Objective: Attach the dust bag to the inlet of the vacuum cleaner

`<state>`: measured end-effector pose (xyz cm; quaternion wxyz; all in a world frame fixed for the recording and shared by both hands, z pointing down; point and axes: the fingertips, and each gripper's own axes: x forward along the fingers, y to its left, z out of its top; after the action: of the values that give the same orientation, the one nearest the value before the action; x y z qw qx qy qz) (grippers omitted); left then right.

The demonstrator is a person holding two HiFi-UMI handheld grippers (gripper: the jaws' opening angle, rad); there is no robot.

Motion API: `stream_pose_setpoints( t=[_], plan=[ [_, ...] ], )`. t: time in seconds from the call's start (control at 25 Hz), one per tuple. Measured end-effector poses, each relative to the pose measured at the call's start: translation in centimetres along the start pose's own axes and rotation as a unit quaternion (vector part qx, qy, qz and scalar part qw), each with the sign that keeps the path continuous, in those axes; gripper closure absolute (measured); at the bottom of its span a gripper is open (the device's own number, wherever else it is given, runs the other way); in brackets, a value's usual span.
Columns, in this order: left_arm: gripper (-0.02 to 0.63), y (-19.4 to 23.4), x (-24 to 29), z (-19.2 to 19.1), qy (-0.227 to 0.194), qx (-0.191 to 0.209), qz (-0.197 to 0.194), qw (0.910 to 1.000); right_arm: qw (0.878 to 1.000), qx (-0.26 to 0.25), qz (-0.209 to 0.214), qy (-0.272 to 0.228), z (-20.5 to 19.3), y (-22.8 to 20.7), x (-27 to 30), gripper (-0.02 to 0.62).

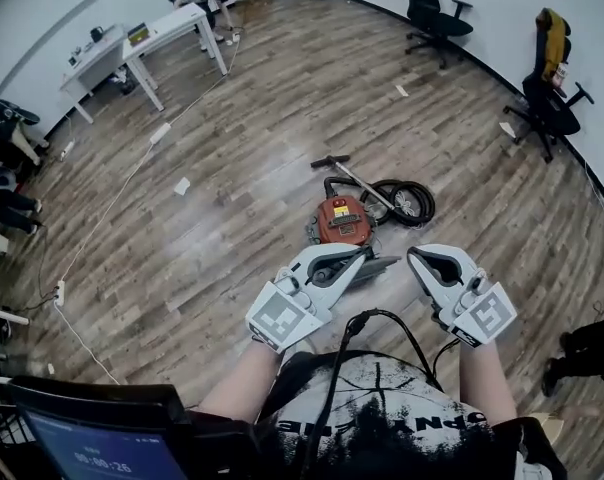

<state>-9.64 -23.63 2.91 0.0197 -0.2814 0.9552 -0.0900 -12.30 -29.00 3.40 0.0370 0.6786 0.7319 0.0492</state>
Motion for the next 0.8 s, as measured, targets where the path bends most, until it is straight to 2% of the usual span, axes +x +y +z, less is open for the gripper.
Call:
stream_pose_setpoints(
  t=[0.2,0.32,0.8],
  plan=[
    [0.603,-0.6,-0.4,0.4,0.0,-0.014,0.012,0.9998,1.0,-0.008,0.004,0.002,0.3,0.1,0.0,0.589],
    [0.603,-1.1,-0.5,0.4,0.001,-0.003,0.009,1.0,1.0,-0.005,0.006,0.002,-0.1,0.3,0.1,0.589],
    [0.603,-1.6,-0.5,1.0,-0.008,-0.007,0.007,0.9999,1.0,-0.006,0.018,0.015,-1.0,1.3,-0.3,0.589]
  ],
)
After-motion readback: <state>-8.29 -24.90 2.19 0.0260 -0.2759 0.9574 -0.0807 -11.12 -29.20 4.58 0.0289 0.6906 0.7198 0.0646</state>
